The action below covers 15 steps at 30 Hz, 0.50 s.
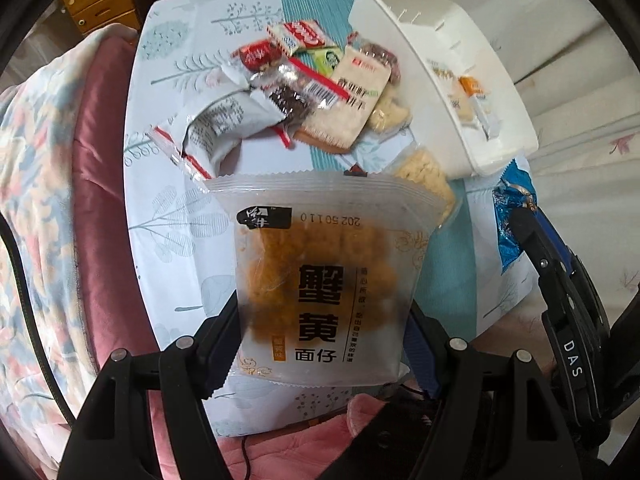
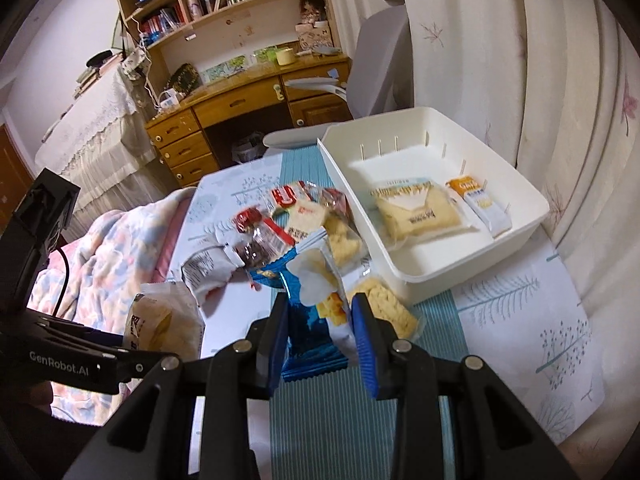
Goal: Organize snacks
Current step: 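Carry the crab-roe bag with the left tool while the right tool carries the blue packet toward the tray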
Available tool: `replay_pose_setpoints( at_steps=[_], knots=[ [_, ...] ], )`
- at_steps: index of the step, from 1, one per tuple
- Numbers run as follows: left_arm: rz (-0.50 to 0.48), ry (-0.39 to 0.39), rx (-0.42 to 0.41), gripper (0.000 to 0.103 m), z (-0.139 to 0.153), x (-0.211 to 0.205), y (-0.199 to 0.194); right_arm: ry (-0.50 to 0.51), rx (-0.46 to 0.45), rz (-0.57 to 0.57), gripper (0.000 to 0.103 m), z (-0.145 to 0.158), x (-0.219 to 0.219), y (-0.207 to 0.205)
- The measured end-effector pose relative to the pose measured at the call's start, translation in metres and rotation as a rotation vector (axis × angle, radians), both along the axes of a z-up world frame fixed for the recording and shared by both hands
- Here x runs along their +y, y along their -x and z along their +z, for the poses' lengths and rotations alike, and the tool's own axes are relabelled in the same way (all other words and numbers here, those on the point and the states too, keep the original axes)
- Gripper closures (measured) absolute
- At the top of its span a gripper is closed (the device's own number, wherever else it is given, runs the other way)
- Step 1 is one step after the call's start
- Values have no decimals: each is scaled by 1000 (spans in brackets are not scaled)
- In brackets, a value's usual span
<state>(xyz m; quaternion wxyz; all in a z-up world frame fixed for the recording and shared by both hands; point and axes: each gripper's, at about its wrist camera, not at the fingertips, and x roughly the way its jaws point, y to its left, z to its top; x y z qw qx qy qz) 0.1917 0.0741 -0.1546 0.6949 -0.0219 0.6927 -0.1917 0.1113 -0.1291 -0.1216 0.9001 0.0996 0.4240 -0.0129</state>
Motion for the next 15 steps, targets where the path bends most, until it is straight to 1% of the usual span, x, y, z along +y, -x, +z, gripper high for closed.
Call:
replay_pose_setpoints(
  at_steps=[5, 8, 15],
  knots=[
    [16, -12, -24, 32, 14, -18, -5, -12, -27, 28, 72, 10, -17, -7],
    [28, -20, -34, 32, 23, -32, -9, -22, -40, 76, 72, 15, -31, -13],
    [60, -13, -57, 31, 42, -75, -21, -22, -47, 138, 72, 25, -64, -28]
  ],
)
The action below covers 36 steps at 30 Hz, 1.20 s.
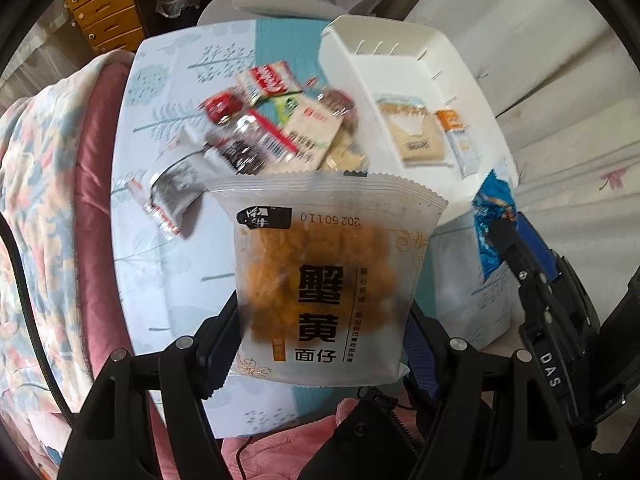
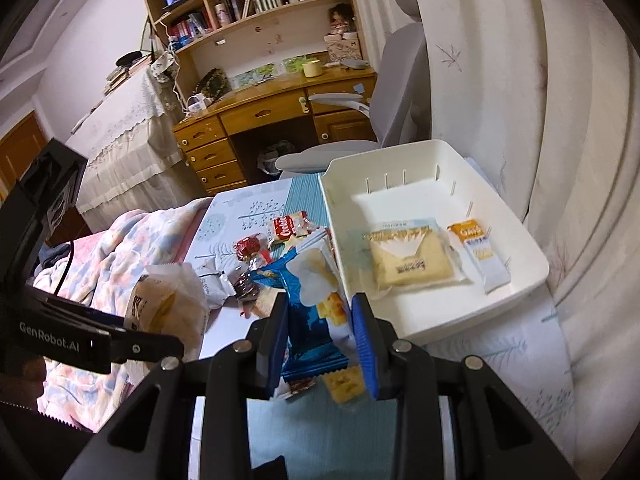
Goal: Organize snacks
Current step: 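Carry the crab-roe bag with the left tool while the right tool carries the blue packet toward the tray, then open the left tool over the tray while the right tool drops the blue packet in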
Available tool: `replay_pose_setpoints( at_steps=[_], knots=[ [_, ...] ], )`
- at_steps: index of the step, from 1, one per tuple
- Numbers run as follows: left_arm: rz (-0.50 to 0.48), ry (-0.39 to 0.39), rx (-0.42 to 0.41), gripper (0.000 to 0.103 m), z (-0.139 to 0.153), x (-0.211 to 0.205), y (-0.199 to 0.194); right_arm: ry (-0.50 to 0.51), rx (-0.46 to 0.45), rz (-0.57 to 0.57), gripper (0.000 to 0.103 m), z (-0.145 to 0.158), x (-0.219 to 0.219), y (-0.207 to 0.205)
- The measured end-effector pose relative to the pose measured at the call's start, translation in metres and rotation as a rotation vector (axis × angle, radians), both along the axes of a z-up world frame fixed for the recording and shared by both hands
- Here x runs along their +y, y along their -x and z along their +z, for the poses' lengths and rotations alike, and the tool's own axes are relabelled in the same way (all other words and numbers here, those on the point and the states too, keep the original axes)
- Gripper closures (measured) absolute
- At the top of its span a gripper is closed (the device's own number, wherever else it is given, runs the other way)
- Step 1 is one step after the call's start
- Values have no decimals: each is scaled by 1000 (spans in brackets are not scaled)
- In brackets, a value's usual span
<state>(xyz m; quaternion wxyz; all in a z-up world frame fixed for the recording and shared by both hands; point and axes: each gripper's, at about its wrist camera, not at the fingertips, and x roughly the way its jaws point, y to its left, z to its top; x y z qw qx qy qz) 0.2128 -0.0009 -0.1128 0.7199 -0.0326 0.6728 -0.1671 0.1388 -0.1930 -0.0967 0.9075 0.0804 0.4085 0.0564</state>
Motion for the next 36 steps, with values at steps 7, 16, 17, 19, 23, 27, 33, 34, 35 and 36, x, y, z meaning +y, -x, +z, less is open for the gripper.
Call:
replay_pose_setpoints(
  at_steps=[7, 16, 17, 19, 23, 27, 33, 34, 35, 36],
  knots=[
    [38, 21, -23, 31, 10, -43, -13, 4, -11, 54, 72, 6, -40, -20],
    [51, 32, -46, 31, 18, -94, -32, 12, -22, 85, 71, 11, -88, -42],
    [52, 34, -50, 30, 18, -98, -34, 11, -23, 86, 71, 11, -93, -44],
    [57, 38, -58, 30, 19, -108, -39, 11, -26, 88, 71, 11, -102, -47],
    [64, 44, -65, 29, 18, -130, -51, 4, -21, 90, 71, 9, -121, -53],
    [70, 53, -68, 27, 14, -147, -60, -14, -3, 89, 71, 3, -140, -58],
    [73, 31, -65, 18, 7, -167, -67, -36, 32, 66, 68, -7, -155, -67],
    [76, 34, -62, 15, 7, -169, -68, -50, 48, 63, 62, -10, -157, -69],
    [79, 39, -64, 14, 7, -169, -68, -67, 64, 57, 52, -13, -160, -71],
    [81, 46, -72, 12, 9, -170, -68, -81, 77, 47, 47, -16, -163, -72]
  ],
)
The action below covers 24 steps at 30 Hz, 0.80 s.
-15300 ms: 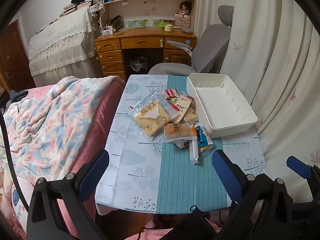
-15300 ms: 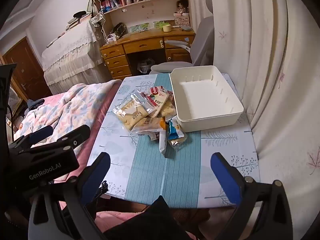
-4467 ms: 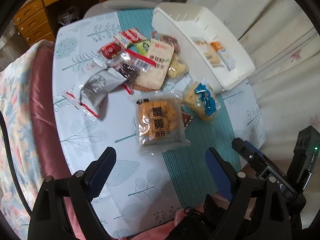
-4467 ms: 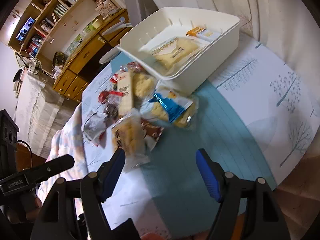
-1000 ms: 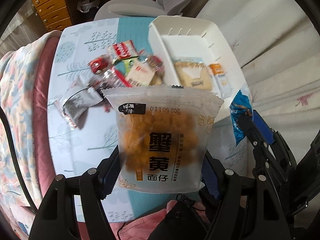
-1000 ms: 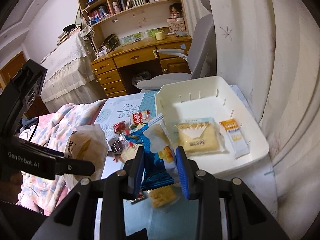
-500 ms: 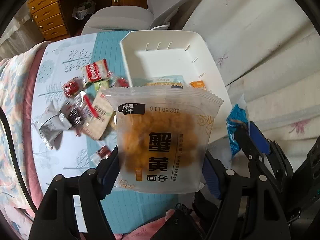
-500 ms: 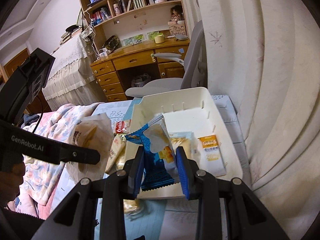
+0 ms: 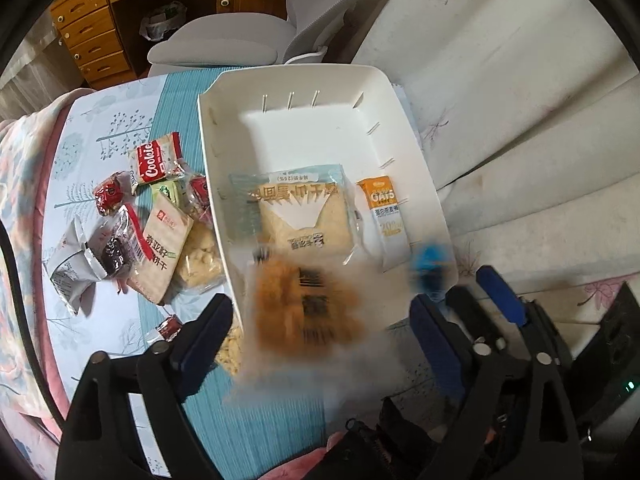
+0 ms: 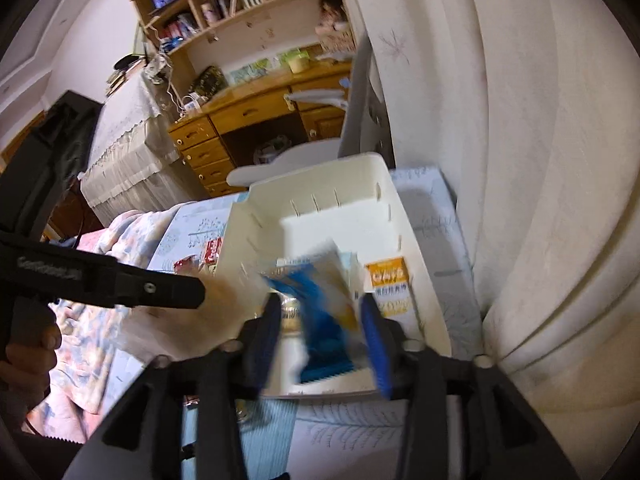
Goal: Organize snacks
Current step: 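Open the left tool over the tray while the right tool drops the blue packet in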
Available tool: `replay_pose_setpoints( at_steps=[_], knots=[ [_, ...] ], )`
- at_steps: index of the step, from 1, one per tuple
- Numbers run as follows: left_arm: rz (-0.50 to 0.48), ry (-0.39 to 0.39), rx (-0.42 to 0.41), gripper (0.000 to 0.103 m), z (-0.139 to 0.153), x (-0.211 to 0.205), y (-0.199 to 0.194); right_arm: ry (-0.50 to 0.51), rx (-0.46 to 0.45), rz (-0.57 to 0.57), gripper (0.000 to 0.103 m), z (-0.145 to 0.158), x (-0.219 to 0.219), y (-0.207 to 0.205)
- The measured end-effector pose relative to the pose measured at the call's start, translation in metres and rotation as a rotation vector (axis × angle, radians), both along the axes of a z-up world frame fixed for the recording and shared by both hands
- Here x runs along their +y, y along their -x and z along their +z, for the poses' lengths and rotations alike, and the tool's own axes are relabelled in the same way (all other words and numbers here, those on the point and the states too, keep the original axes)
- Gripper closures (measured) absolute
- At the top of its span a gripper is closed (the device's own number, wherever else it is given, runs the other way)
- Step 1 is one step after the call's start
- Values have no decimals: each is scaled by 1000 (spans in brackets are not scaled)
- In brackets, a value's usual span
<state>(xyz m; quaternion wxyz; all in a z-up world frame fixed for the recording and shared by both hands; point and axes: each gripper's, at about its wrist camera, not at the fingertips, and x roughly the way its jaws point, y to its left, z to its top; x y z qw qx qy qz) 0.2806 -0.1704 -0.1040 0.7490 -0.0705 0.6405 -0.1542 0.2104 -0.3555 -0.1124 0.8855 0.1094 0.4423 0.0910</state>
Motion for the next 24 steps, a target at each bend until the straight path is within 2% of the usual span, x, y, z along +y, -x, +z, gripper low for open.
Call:
replay_pose_setpoints(
  at_steps=[2, 4, 14, 24],
  knots=[
    [-1, 6, -15, 10, 3, 0, 0, -11, 10, -15, 34, -3, -4, 0],
    [-2, 5, -31, 9, 7, 0, 2, -18, 18, -26, 31, -5, -6, 0],
    [20, 47, -93, 9, 22, 22, 23, -75, 57, -91, 29, -8, -9, 6],
    [28, 73, -142, 9, 31, 67, 59, -120, 81, -148, 29, -1, 12, 21]
  ],
)
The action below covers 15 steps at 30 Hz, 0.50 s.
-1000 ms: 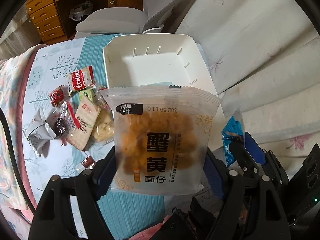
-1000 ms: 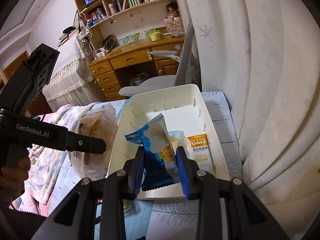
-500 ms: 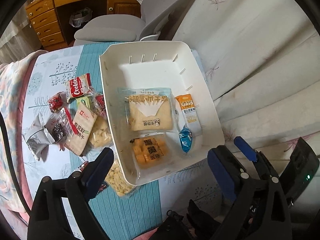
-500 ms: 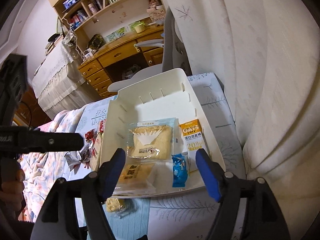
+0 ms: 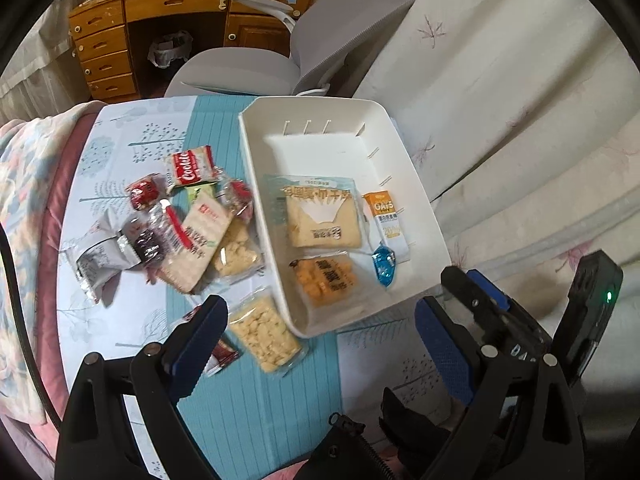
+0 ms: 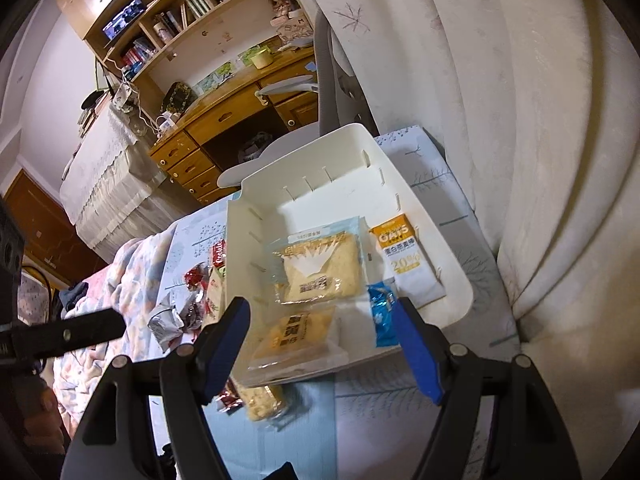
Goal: Organize snacks
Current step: 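Open the left tool over the tray while the right tool drops the blue packet in, then move both tools back from the tray toward the remaining snacks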
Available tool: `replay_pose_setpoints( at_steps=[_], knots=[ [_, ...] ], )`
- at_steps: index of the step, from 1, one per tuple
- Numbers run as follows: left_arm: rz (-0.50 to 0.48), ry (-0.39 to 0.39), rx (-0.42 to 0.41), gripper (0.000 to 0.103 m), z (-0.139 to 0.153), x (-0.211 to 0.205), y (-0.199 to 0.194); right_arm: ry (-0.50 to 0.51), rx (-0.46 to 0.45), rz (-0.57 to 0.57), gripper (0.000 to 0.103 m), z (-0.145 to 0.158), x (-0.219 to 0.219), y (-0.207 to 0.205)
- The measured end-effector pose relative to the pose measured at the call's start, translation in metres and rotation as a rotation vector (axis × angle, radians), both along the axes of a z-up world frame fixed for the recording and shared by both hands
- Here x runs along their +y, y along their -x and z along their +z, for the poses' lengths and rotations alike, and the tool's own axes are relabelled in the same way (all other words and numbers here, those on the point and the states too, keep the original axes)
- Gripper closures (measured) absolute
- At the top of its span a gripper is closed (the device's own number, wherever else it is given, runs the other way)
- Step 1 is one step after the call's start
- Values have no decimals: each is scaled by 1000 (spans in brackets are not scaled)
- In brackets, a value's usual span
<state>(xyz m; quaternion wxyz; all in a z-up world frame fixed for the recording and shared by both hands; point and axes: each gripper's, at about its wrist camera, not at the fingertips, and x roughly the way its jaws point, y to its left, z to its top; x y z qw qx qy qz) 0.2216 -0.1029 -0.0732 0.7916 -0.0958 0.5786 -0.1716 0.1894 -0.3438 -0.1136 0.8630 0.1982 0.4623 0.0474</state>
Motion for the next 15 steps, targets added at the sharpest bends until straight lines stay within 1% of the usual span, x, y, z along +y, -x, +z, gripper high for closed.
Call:
replay_pose_setpoints(
  at_steps=[5, 8, 15],
  knots=[
    [0, 24, 14, 9, -1, 29, 17, -40, 34, -41, 29, -2, 16, 11],
    [5, 34, 15, 9, 0, 52, 25, -36, 50, -72, 29, -3, 33, 22],
    [-53, 18, -8, 9, 7, 106, 43, -75, 80, -161, 28, -8, 69, 52]
  ],
)
